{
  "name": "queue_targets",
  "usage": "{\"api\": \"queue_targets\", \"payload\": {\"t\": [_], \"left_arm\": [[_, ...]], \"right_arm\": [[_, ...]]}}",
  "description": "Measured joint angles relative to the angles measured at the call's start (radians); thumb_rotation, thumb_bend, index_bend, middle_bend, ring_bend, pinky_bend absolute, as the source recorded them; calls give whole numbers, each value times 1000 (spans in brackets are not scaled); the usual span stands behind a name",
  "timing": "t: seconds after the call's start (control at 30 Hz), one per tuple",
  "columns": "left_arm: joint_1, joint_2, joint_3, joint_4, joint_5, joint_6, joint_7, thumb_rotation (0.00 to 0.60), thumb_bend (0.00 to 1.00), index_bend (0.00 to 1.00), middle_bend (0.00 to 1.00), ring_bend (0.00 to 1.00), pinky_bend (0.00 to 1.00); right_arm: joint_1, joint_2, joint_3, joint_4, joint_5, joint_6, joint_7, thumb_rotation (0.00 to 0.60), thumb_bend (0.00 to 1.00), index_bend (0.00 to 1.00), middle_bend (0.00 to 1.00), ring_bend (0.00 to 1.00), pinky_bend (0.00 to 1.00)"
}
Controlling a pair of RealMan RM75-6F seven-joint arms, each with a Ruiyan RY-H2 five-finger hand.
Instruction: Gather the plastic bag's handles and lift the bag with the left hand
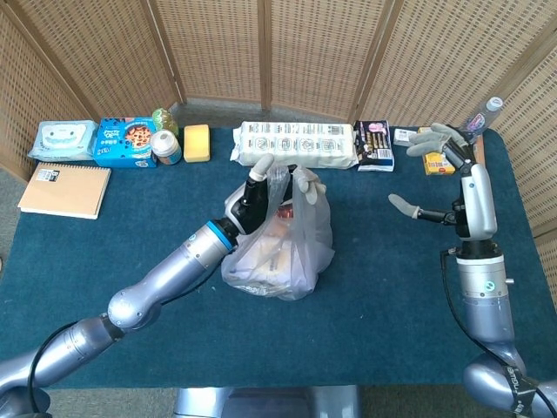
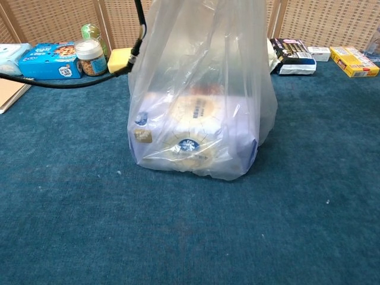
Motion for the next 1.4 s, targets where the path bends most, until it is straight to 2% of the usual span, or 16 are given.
{"api": "queue_targets", "payload": {"t": [0.07,0.2,0.37,0.67,0.83,0.93,1.0,1.2,1.3,1.4], "left_arm": [[2,-13,-9,3,-8,-14,-39,0,219,558,552,346,218],[6,-25,-31,21,-61,-71,-133,0,224,558,552,346,340],[9,-25,-59,55,-131,-145,-211,8,225,558,552,352,389],[14,8,-76,72,-179,-172,-252,164,255,562,553,455,513],[21,37,-80,69,-206,-187,-273,197,285,615,584,502,559],[23,56,-81,60,-225,-192,-289,255,310,670,637,557,591],[24,69,-83,54,-236,-199,-297,339,324,701,668,588,614],[17,108,-92,29,-263,-204,-317,542,332,767,737,649,668],[11,126,-101,16,-273,-202,-323,594,333,802,771,680,684],[5,140,-112,3,-283,-202,-330,600,334,831,799,706,695]], "right_arm": [[-2,2,0,0,-2,3,1,600,114,380,305,155,64],[-4,5,1,0,-4,5,8,600,114,380,305,155,63],[-4,5,1,2,-7,4,12,600,114,380,305,155,64],[-5,8,-1,5,-8,4,13,600,114,380,305,155,64],[-4,9,-2,6,-3,5,-6,600,119,380,305,157,64],[-3,8,-5,11,3,7,-39,600,137,389,307,172,87],[-2,8,-9,15,10,9,-74,600,152,406,322,196,119],[-4,26,-34,23,47,-9,-188,600,174,476,396,294,269],[-9,49,-53,25,62,-34,-220,600,176,502,416,319,285],[-9,60,-61,33,81,-57,-235,600,177,513,418,323,287]]}}
